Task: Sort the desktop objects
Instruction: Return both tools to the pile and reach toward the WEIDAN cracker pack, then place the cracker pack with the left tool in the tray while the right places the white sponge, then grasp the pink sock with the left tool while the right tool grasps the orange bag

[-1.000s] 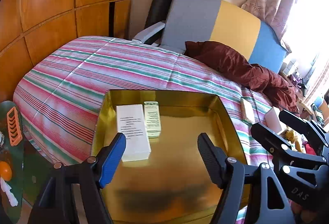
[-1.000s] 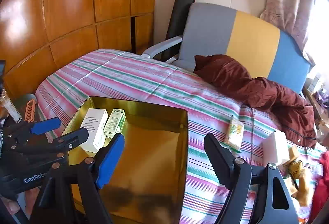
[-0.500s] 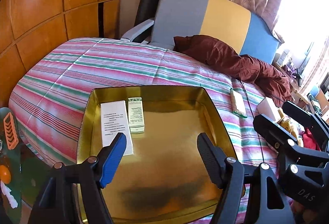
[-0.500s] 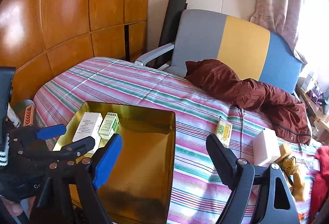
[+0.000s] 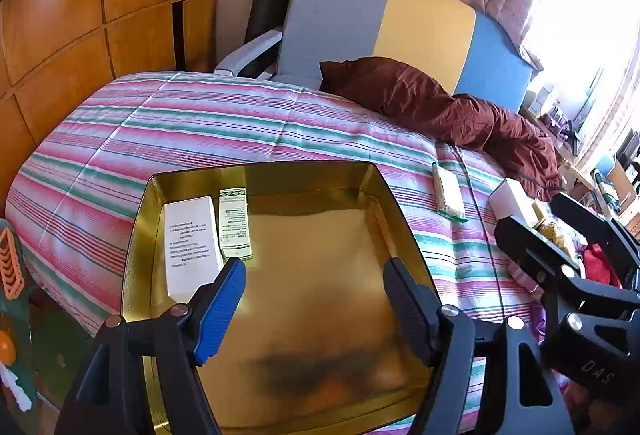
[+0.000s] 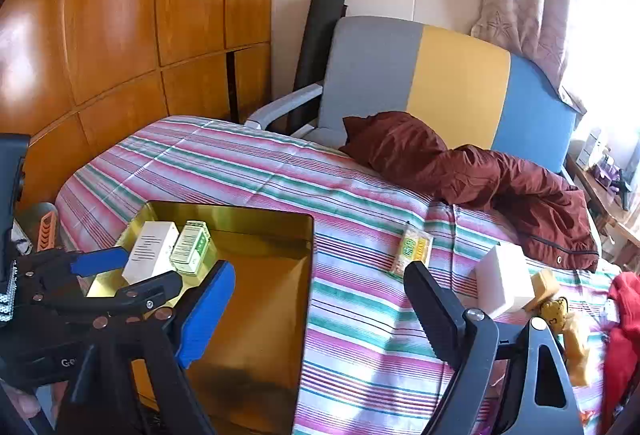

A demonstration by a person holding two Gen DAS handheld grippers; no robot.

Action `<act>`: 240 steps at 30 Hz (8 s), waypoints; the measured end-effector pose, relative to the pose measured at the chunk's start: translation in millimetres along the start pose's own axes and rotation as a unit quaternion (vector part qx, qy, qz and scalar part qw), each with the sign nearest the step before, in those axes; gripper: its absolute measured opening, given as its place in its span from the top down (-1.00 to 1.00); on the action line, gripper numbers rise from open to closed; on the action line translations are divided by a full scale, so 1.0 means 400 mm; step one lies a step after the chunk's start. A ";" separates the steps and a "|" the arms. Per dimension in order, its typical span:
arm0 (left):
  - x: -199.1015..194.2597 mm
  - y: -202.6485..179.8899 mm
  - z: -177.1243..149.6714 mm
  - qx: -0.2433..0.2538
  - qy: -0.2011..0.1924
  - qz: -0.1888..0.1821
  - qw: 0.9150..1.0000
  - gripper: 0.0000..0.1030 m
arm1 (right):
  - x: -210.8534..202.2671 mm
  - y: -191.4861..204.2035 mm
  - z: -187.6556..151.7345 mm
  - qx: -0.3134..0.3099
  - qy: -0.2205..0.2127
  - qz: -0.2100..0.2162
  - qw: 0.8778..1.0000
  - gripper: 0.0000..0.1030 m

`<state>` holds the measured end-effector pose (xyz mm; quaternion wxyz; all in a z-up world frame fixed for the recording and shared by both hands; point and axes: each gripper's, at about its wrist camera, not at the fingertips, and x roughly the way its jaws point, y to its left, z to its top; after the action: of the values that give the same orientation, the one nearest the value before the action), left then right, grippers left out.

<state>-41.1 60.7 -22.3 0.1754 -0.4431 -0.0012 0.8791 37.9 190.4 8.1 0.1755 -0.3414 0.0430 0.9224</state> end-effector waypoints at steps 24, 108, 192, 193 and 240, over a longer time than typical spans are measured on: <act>0.142 -0.224 0.071 0.105 0.069 -0.094 0.988 -0.27 | 0.175 -0.615 -0.041 0.163 0.106 -0.061 0.979 -0.42; 0.087 -0.125 0.177 0.056 0.021 -0.024 0.998 0.05 | 0.185 -0.385 -0.014 0.081 0.072 0.170 0.979 0.61; 0.097 -0.088 0.002 0.034 0.062 -0.094 0.993 -0.32 | -0.142 -0.731 -0.447 0.304 0.268 -0.101 0.908 -1.00; 0.095 -0.103 0.005 0.042 0.062 -0.100 0.992 -0.32 | -0.130 -0.738 -0.456 0.309 0.278 -0.100 0.904 -1.00; 0.448 -0.697 -0.030 0.083 0.240 -0.265 0.930 -0.33 | -0.099 -0.763 -0.483 0.357 0.244 -0.024 0.901 -0.25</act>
<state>-43.7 376.1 -125.5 0.4332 -0.6080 -0.0033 0.6653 292.5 425.6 -101.3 0.2921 -0.4711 0.4024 0.7286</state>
